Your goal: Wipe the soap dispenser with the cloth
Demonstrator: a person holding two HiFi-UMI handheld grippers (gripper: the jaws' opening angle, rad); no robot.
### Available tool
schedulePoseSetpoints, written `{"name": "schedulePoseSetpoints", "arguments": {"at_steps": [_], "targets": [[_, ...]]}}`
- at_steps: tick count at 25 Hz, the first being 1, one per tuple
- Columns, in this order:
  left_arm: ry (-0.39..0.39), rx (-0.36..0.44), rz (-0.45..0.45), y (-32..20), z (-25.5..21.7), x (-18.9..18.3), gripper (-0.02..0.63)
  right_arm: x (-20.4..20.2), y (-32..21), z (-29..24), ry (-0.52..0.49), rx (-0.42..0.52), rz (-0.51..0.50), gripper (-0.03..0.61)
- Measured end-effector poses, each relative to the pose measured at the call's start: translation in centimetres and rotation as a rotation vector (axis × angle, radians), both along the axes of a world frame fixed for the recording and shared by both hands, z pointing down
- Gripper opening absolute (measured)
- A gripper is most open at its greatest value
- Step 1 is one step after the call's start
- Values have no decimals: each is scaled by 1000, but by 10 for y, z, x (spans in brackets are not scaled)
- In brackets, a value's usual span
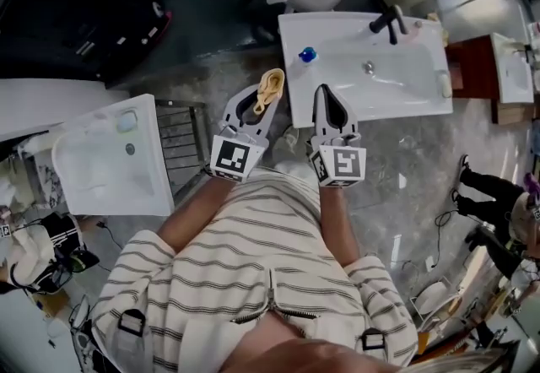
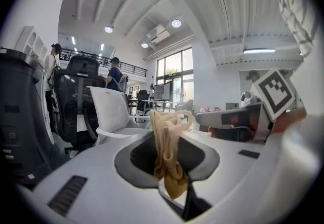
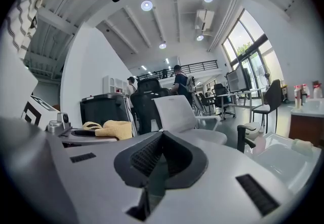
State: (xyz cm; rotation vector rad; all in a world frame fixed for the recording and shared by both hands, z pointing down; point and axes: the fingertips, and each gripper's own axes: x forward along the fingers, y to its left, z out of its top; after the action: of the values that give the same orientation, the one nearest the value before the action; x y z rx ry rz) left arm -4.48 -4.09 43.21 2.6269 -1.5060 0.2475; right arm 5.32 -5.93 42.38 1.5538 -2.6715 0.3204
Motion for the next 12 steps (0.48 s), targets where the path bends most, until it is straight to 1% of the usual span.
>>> {"name": "schedulePoseSetpoints", "arguments": {"at_steps": [5, 9, 12], "targets": [[2, -30, -58, -17, 16, 11, 84, 11, -17, 22, 0, -39, -41, 0], [-7, -52, -80, -26, 28, 15, 84, 11, -28, 45, 19, -80, -55, 0], [-7, -60, -80, -36, 38, 13, 85, 5, -41, 63, 32, -100, -68, 0]]}}
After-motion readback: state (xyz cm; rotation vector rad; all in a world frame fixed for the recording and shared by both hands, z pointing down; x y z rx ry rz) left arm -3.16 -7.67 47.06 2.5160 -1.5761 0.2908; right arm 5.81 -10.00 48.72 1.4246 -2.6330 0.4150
